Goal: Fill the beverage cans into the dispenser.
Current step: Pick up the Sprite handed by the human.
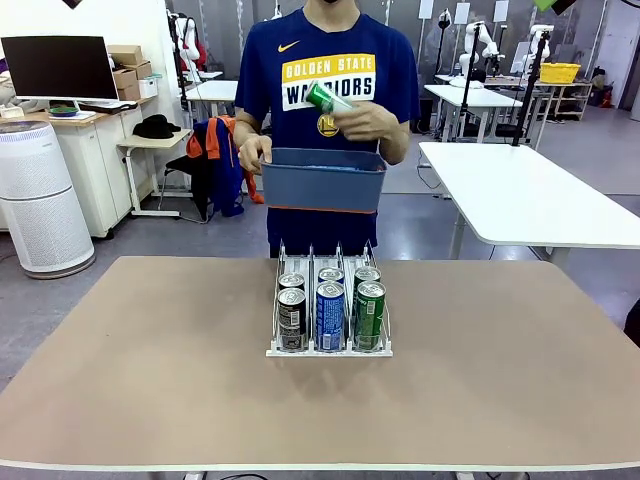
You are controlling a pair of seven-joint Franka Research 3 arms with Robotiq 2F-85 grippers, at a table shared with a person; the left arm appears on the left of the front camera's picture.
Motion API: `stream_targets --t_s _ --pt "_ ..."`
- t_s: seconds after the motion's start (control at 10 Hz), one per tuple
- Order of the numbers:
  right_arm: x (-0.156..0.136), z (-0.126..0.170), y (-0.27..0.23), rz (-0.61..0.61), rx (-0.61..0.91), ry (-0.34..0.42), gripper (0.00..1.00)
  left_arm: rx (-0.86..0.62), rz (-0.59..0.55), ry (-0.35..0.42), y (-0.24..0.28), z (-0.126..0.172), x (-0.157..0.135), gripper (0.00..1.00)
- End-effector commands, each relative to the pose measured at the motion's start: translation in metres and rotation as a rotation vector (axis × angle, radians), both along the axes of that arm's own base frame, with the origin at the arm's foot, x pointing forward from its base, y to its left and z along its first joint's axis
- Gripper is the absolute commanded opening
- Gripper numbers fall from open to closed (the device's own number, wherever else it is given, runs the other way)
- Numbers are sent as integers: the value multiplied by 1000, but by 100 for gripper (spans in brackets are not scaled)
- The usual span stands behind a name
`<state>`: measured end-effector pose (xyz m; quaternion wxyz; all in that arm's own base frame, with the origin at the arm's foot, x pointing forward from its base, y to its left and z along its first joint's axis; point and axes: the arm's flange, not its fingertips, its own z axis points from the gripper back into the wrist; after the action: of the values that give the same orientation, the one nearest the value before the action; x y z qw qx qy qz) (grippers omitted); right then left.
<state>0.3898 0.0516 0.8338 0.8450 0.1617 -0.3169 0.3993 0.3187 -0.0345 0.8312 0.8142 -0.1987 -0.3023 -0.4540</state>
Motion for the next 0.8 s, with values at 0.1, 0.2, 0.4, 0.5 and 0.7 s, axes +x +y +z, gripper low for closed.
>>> stream_targets --t_s 0.1,0.2,0.4,0.5,0.7 --pt "-2 1 1 -9 8 8 100 8 7 -7 1 -1 0 100" --pt "-2 1 1 -9 8 8 100 8 7 -7 1 -1 0 100" --pt "-2 1 1 -9 8 8 100 8 7 -7 1 -1 0 100" --pt "-2 1 1 -9 8 8 100 8 7 -7 1 -1 0 100" --pt "-2 1 1 -9 8 8 100 8 7 -7 1 -1 0 100"
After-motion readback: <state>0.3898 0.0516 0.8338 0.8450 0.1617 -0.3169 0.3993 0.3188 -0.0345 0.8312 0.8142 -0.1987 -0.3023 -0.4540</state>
